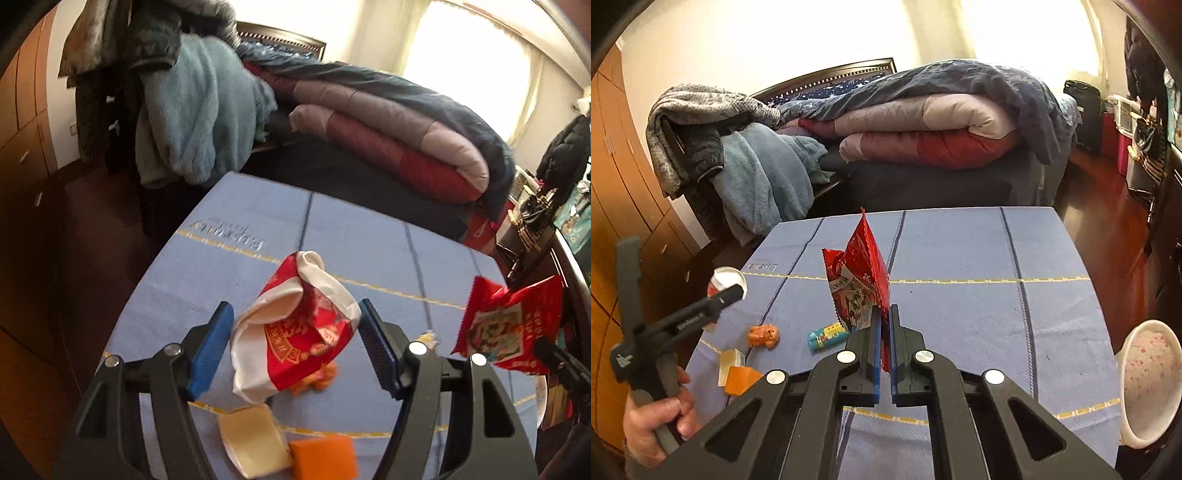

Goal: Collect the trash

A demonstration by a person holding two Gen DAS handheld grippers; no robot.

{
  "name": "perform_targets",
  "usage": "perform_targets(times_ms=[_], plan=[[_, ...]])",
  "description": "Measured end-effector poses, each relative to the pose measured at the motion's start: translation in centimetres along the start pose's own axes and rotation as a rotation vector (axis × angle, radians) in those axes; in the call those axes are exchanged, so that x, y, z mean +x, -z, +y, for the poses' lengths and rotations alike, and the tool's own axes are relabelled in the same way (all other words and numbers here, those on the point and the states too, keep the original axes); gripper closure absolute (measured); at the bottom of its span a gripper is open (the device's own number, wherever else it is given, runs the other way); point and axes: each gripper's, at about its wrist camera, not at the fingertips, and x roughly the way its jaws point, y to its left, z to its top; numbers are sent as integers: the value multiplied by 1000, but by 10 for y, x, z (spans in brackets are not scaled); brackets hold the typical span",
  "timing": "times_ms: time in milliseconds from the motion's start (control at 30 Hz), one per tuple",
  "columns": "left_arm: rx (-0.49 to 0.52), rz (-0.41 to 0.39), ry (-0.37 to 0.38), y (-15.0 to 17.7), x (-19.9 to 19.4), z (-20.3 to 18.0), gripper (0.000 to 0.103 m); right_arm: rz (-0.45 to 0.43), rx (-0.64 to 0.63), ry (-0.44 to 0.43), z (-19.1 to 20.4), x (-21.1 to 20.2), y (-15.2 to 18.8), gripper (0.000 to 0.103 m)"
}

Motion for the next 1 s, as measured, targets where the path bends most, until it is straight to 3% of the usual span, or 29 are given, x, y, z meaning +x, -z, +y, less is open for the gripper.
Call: perform_targets(times_ms=[367, 1000], plan=[[129, -33, 113, 11, -36, -84, 34, -31, 76, 44, -47, -47, 22, 99], [413, -2, 354, 67, -57, -269, 34, -104, 312, 248, -188, -131, 70, 99]])
